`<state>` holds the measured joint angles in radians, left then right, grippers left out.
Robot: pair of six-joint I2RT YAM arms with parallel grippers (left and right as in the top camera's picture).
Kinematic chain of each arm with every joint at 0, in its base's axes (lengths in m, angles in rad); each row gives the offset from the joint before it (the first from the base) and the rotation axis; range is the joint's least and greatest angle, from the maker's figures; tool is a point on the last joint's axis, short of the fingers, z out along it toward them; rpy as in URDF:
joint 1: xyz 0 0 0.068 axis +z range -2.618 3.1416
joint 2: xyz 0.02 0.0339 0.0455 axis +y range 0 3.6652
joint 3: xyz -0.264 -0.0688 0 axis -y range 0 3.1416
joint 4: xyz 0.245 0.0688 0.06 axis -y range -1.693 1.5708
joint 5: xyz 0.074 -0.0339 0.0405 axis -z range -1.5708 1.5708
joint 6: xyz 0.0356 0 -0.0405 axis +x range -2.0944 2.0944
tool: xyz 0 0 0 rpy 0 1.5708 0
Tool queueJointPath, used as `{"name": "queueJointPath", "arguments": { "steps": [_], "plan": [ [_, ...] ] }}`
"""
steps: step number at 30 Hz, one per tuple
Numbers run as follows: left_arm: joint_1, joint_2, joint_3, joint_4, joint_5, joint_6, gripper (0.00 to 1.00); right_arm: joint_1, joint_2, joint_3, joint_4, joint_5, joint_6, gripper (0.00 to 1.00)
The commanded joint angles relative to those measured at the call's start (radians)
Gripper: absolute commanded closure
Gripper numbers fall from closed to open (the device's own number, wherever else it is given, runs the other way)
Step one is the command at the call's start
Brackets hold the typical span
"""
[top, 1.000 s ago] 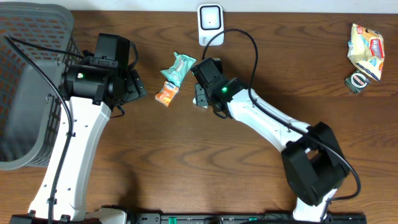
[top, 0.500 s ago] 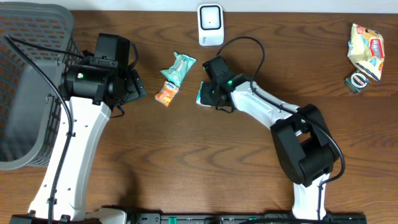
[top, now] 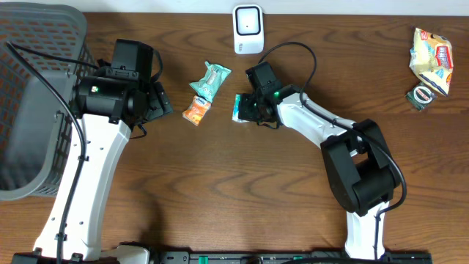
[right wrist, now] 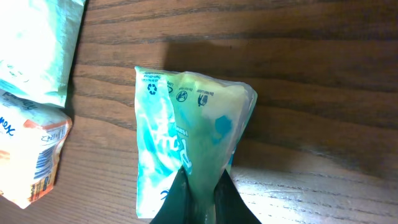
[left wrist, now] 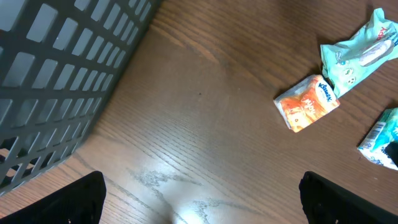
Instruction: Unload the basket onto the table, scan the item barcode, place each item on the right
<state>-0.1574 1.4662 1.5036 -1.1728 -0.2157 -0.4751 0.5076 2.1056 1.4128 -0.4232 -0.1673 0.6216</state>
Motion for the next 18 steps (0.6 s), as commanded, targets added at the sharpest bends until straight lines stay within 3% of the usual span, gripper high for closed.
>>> {"name": "queueJointPath", "arguments": {
  "steps": [1, 5, 10, 12, 15, 18],
  "plan": [
    [0.004, 0.004, -0.001, -0.004, -0.014, -0.009, 0.02, -0.037, 0.058, -0.018, -0.015, -0.044, -0.015, 0.99],
    [0.004, 0.004, -0.001, -0.004, -0.014, -0.009, 0.03, -0.117, -0.026, -0.018, -0.016, -0.199, -0.073, 0.99],
    [0.004, 0.004, -0.001, -0.004, -0.013, -0.009, 0.02, -0.265, -0.161, -0.018, 0.010, -0.521, -0.455, 0.99],
    [0.004, 0.004, -0.001, -0.004, -0.013, -0.009, 0.02, -0.349, -0.183, -0.018, 0.001, -0.806, -0.640, 0.99],
    [0.004, 0.004, -0.001, -0.004, -0.014, -0.009, 0.02, -0.438, -0.176, -0.018, 0.001, -1.088, -0.697, 0.99],
    [0.004, 0.004, -0.001, -0.004, -0.014, -0.009, 0.02, -0.487, -0.173, -0.018, 0.004, -1.237, -0.710, 0.99]
  ]
}}
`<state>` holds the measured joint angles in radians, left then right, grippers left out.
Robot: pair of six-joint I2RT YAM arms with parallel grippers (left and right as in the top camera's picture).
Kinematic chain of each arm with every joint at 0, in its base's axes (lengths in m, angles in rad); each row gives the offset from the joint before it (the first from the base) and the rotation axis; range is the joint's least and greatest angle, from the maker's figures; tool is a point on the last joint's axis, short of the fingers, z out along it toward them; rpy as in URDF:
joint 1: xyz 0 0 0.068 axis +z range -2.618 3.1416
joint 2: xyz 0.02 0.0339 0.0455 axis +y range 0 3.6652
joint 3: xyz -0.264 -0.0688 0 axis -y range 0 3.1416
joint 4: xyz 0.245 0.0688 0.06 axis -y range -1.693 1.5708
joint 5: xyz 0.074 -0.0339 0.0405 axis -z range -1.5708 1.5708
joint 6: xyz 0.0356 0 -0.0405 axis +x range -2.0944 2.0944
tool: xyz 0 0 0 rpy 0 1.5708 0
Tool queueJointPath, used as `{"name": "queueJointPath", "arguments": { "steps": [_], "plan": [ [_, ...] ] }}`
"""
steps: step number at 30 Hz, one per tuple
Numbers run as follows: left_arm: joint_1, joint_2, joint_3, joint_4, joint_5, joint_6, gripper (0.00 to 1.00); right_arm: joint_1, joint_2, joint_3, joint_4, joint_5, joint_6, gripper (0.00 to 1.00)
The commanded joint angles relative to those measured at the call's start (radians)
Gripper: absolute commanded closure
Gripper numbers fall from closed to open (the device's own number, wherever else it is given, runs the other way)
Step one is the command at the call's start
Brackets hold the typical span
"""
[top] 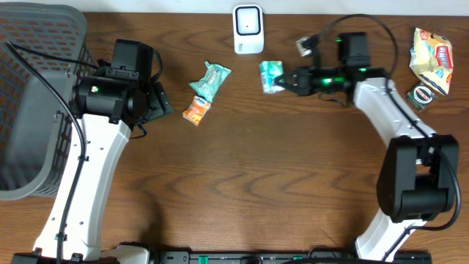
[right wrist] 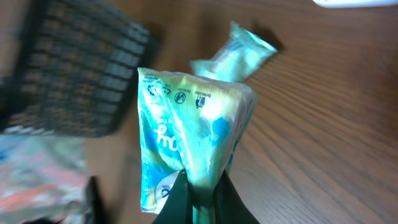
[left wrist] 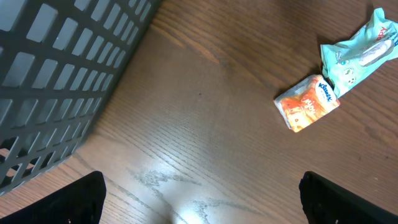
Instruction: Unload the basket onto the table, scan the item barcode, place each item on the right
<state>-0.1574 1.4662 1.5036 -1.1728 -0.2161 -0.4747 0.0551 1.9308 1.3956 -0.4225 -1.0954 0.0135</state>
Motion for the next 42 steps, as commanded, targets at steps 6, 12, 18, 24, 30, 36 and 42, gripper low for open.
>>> {"name": "queueJointPath", "arguments": {
  "steps": [6, 12, 18, 24, 30, 36, 42],
  "plan": [
    [0.004, 0.004, -0.001, -0.004, -0.013, -0.010, 0.02, -0.059, 0.002, -0.001, 0.039, -0.467, -0.089, 0.99],
    [0.004, 0.004, -0.001, -0.004, -0.013, -0.010, 0.02, -0.052, 0.002, -0.001, 0.038, -0.467, -0.089, 0.99],
    [0.004, 0.004, -0.001, -0.004, -0.013, -0.010, 0.02, -0.047, 0.002, -0.001, 0.038, -0.466, -0.089, 0.99],
    [0.004, 0.004, -0.001, -0.004, -0.013, -0.010, 0.02, -0.005, 0.002, -0.001, -0.008, -0.125, 0.132, 0.99],
    [0.004, 0.004, -0.001, -0.004, -0.013, -0.010, 0.02, 0.153, -0.003, 0.016, -0.121, 0.522, 0.094, 0.99],
    [0.004, 0.004, -0.001, -0.004, -0.013, -0.010, 0.02, 0.327, -0.003, 0.143, -0.174, 1.185, 0.006, 0.99],
    [0.004, 0.004, -0.001, -0.004, -0.013, -0.010, 0.02, 0.375, 0.026, 0.298, -0.119, 1.270, -0.124, 0.99]
  ]
}}
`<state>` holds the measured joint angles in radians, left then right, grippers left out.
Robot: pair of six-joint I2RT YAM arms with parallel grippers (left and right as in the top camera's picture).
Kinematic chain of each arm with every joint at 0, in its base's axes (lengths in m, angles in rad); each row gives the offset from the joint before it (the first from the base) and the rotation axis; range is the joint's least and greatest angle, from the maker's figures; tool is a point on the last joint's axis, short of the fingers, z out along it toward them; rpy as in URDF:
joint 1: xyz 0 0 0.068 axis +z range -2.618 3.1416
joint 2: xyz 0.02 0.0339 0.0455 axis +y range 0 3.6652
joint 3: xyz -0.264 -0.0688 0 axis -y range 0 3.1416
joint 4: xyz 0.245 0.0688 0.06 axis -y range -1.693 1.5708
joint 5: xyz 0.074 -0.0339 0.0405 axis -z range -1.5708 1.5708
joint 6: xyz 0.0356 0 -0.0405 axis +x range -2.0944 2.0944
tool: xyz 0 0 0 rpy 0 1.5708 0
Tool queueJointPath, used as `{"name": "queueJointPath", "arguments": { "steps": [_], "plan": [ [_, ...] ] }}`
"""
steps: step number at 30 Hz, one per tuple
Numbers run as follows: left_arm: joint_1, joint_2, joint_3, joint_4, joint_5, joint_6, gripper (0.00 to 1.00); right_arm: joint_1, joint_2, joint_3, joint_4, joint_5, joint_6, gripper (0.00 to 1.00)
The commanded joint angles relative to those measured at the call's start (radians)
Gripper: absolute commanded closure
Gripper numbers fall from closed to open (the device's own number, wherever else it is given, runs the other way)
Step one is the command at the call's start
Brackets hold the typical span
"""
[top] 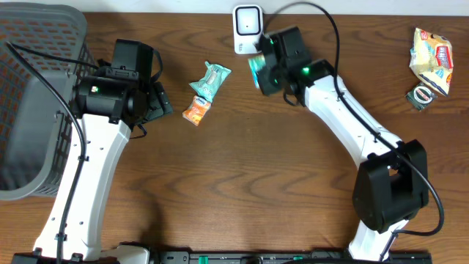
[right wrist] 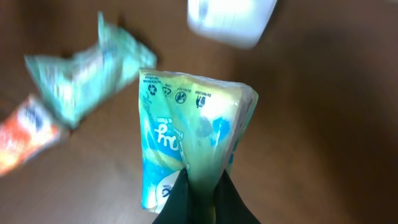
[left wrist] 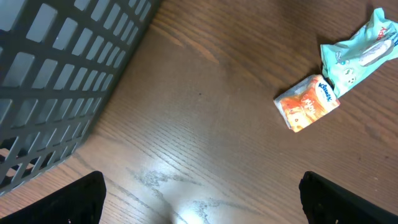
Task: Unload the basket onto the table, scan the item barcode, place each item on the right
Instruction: 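Hold the tissue pack up to the scanner with the right gripper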
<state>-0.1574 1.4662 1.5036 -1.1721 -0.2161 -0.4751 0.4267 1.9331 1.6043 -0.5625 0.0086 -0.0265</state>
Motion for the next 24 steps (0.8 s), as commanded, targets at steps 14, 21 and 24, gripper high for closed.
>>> {"name": "queueJointPath", "arguments": {
  "steps": [14, 21, 24],
  "plan": [
    [0.004, 0.004, -0.001, -0.005, -0.013, -0.009, 0.02, 0.000, 0.473, 0.673, 0.204, 0.324, -0.544, 0.99],
    [0.004, 0.004, -0.001, -0.005, -0.013, -0.009, 0.02, 0.007, 0.538, 0.672, 0.299, 0.380, -0.705, 0.99],
    [0.004, 0.004, -0.001, -0.005, -0.013, -0.009, 0.02, 0.006, 0.539, 0.671, 0.255, 0.314, -0.894, 0.99]
  ]
}}
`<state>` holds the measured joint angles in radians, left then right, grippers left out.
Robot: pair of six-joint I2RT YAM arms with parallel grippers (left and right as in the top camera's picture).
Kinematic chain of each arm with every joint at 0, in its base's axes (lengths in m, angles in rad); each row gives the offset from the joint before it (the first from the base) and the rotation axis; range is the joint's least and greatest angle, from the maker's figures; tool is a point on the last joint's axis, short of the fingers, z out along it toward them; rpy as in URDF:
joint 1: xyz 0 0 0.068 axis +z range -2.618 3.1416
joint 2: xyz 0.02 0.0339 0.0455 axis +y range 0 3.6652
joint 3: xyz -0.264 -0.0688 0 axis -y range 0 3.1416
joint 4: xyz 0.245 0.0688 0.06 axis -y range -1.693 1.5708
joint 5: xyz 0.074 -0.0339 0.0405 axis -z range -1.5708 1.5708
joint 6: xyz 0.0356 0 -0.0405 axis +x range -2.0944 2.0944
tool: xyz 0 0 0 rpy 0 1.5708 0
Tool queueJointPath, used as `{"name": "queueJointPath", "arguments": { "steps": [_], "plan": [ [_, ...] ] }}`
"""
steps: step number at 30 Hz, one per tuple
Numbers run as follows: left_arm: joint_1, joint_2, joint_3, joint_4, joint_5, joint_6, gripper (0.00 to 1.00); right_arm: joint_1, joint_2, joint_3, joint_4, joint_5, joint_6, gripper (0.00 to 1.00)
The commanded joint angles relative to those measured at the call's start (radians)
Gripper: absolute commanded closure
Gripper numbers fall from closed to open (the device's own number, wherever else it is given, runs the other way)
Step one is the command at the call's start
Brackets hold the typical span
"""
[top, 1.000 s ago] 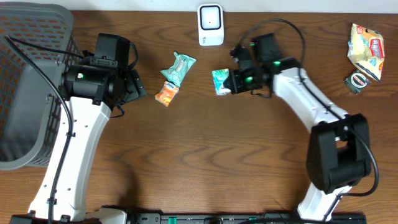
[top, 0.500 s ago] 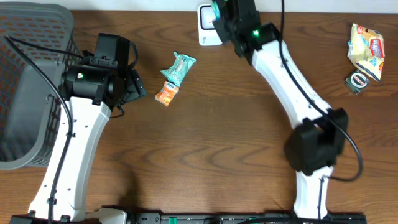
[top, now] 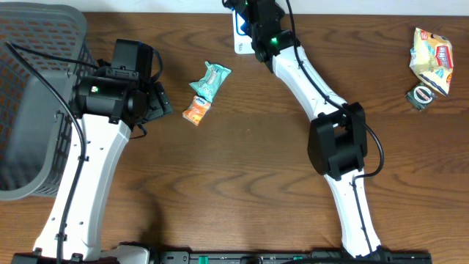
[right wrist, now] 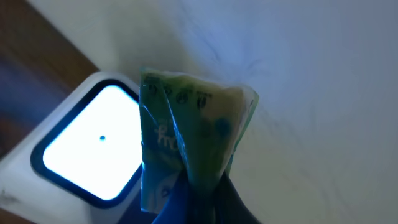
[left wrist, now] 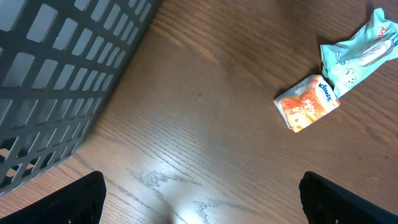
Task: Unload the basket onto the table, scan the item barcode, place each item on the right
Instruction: 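Hold the tissue pack up to the scanner with the right gripper, then carry the tissue pack to the far right, drop it, withdraw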
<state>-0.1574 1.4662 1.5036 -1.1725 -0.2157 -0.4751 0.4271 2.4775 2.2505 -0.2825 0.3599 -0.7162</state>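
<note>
In the right wrist view, a teal and green sachet [right wrist: 193,130] is pinched in my right gripper [right wrist: 199,190], which is shut on it. It hangs right in front of the white barcode scanner, whose window [right wrist: 87,149] glows bright with a blue rim. Overhead, the right gripper [top: 248,16] is at the table's far edge over the scanner [top: 240,45], which is mostly hidden; the sachet cannot be made out there. My left gripper [left wrist: 202,208] stands open above bare wood, its fingers [left wrist: 68,199] wide apart.
A grey basket [top: 29,95] fills the left side. An orange tissue pack [top: 196,112] and a mint wrapper [top: 210,79] lie left of centre. A yellow snack bag [top: 431,55] and a small round item [top: 420,95] are at the far right.
My right gripper has moved with the sachet from just right of the scanner to directly over it. The scanner window now fills the view behind the sachet. The left arm has not moved.
My right gripper was shut on the sachet on the table beside the other packs. Then it held it lifted off to the right of the scanner, then close beside the scanner, and now against the lit window. The left arm stayed still.
</note>
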Motion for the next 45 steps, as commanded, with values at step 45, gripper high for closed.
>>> {"name": "queueJointPath", "arguments": {
  "steps": [45],
  "plan": [
    [0.004, 0.004, -0.001, -0.005, -0.014, -0.009, 0.02, -0.673, -0.216, -0.114, -0.778, -0.243, 0.555, 0.99]
  ]
}}
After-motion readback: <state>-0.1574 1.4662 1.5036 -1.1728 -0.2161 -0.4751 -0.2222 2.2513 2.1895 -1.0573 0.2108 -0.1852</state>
